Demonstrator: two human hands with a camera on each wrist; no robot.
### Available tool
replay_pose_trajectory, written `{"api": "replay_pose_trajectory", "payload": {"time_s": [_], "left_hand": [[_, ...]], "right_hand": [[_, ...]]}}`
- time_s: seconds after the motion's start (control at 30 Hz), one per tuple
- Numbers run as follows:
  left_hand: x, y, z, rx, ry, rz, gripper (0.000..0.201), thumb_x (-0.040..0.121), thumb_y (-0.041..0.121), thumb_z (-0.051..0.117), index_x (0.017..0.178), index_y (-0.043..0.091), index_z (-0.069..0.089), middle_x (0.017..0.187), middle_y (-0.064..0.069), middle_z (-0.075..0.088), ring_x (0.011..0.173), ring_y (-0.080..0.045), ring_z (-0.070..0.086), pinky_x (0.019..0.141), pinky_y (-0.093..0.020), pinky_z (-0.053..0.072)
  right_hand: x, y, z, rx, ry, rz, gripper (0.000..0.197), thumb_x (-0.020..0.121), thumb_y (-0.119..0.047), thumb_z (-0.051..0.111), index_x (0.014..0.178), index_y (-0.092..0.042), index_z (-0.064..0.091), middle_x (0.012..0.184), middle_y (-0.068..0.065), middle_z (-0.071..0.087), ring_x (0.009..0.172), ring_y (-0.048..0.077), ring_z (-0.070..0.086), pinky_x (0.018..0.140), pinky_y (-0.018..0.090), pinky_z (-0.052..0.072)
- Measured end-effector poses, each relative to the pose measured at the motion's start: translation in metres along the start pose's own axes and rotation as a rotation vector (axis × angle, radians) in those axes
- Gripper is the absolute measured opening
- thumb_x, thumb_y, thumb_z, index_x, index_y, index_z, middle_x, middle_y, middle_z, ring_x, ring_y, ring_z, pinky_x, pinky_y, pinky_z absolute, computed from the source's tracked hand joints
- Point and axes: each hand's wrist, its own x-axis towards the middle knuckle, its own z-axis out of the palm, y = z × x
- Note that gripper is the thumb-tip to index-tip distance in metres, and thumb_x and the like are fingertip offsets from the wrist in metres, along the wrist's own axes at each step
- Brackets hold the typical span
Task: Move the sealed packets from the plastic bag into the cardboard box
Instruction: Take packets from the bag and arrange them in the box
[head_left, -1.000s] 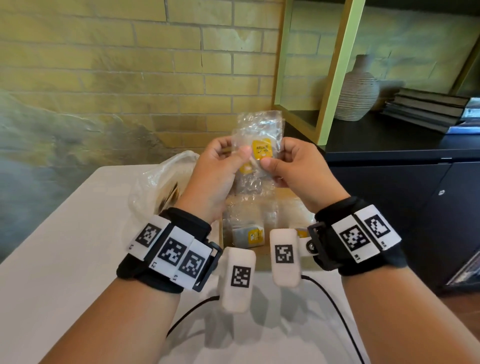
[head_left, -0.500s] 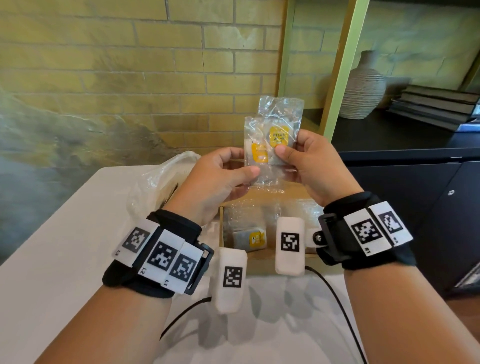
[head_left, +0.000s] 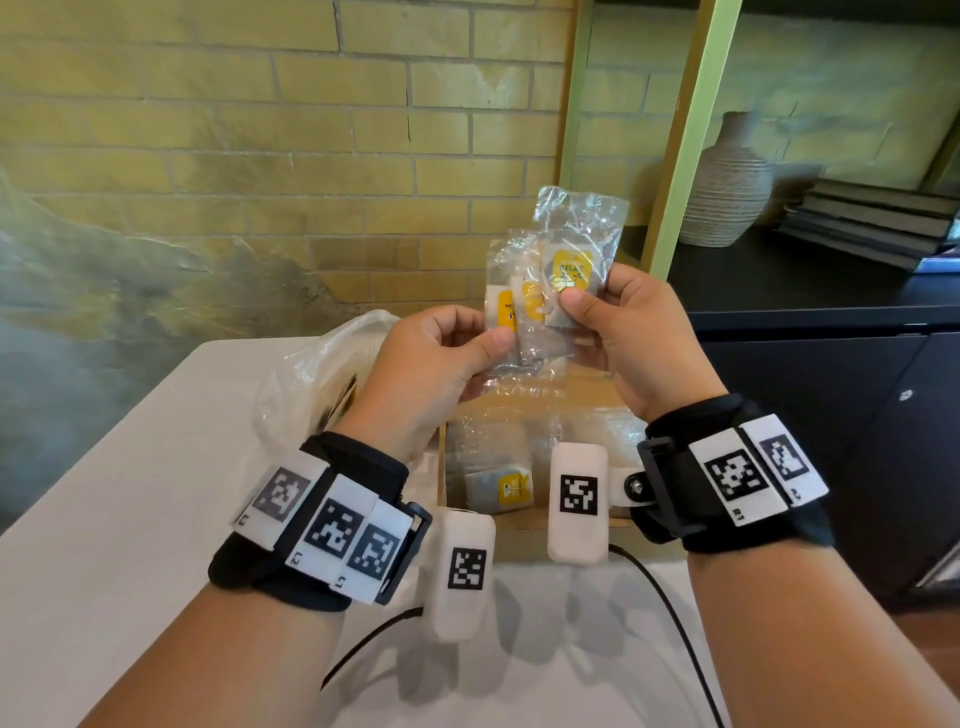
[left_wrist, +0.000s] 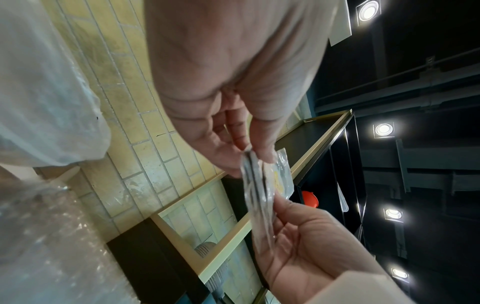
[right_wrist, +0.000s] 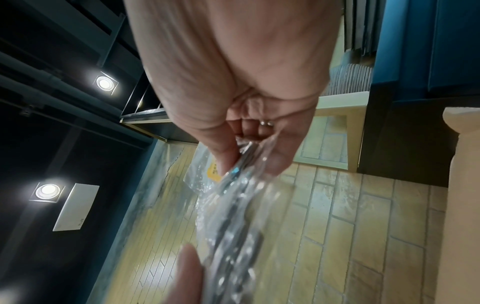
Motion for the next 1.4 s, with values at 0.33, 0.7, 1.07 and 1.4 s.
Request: {"api": "replay_pose_trajectory", "payload": {"time_s": [0.33,0.7,1.07,1.4], "left_hand": [[-0.001,0.005,-0.011,0.125,-0.029,0.011,0.014,0.082,0.005,0.067,0.079,0.019,0.066,0.067,0.007,0.065,0.054,-0.001,0.052,0.05,-0.013,0.041],[-0.01,0.01,0.0,0.787,-0.296,-0.066,0.016,0.067,0.013,0.083,0.072,0.023,0.071,0.062,0.012,0.063,0.057,0.0,0.055,0.055,-0.012,0.04],[-0.019,0.0,0.014,1.235,-0.443,-0.069,0.022,0.085,0.019,0.067,0.106,0.017,0.073,0.105,0.001,0.071,0.096,-0.013,0.063,0.08,-0.021,0.044],[-0.022,0.0,0.017,1.344,-0.447,0.024,0.02,0.086,0.021,0.063,0.103,0.018,0.073,0.102,0.001,0.072,0.094,-0.014,0.064,0.085,-0.027,0.051]], "right_hand": [[0.003,-0.01,-0.032,0.091,0.221,-0.024,0.018,0.093,-0.007,0.051,0.087,-0.021,0.06,0.088,0.001,0.066,0.081,0.017,0.066,0.073,0.037,0.056],[-0.002,-0.018,-0.054,0.186,0.193,-0.058,0.02,0.094,-0.007,0.049,0.092,-0.022,0.062,0.091,-0.004,0.068,0.082,0.009,0.067,0.077,0.031,0.057],[-0.002,-0.016,-0.045,0.101,0.142,-0.042,0.012,0.093,-0.009,0.052,0.092,-0.017,0.062,0.091,0.003,0.065,0.082,0.017,0.062,0.07,0.031,0.051],[-0.001,-0.015,-0.04,0.068,0.111,-0.046,0.015,0.093,-0.01,0.053,0.092,-0.021,0.062,0.089,0.0,0.067,0.075,0.012,0.061,0.06,0.024,0.048]]}}
